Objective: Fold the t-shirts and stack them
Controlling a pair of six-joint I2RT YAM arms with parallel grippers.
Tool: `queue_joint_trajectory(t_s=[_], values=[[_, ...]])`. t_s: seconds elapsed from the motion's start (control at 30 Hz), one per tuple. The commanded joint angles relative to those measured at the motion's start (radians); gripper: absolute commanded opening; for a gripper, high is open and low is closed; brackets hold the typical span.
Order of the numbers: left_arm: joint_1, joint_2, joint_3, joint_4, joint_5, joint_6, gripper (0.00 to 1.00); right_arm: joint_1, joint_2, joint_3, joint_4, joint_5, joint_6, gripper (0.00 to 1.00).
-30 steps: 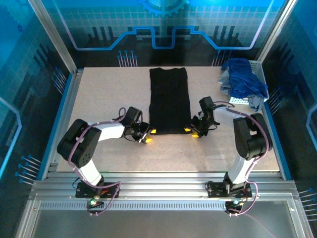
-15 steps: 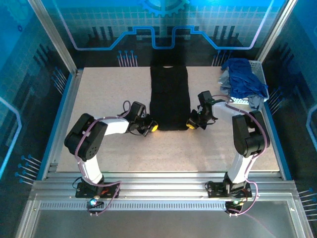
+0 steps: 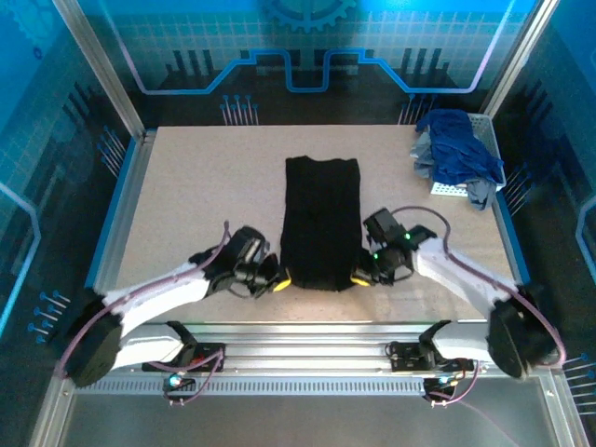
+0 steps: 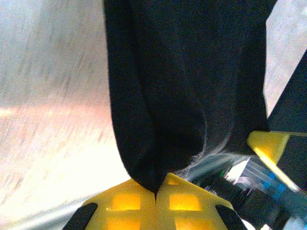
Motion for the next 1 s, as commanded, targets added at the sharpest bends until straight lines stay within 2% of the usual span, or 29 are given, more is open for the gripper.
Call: queue_joint_trajectory(t_s=[0.0,0.1,0.2,0.43,0.53,0.73,0.97], values=[[-0.094,-0.212,-0.065,-0.178,-0.04,-0.118,0.0,0.067,-0.172,-0.069,-0.192,-0.016,0.131,0.0],[-0.141,-0.383,-0.075,-0.225,-0.064,-0.198,0.0,0.114,-0.322,-0.088,-0.268,-0.047,0.22,0.0],[-0.145,-0.484,-0.027,-0.227,-0.101,-0.249,0.0,0.117,-0.385,-0.02,-0.331,-0.039,0.259,0.0],[-0.12,-0.392,0.167,-0.224,-0.181,-0.238,0.0,0.07,-0.21,0.272,-0.42,0.005,0.19,0.0],[-0.047,-0.342,0.223,-0.248,-0.174,-0.237,0.0,-0.001,-0.102,0.409,-0.475,0.014,0.121,0.0],[0.168,-0.181,0.261,-0.103,-0.054,-0.222,0.0,-0.16,0.075,0.545,-0.445,-0.026,0.01,0.0],[0.379,0.236,0.47,0.037,0.11,-0.129,0.0,-0.3,0.403,0.725,-0.3,-0.098,-0.056,0.0]])
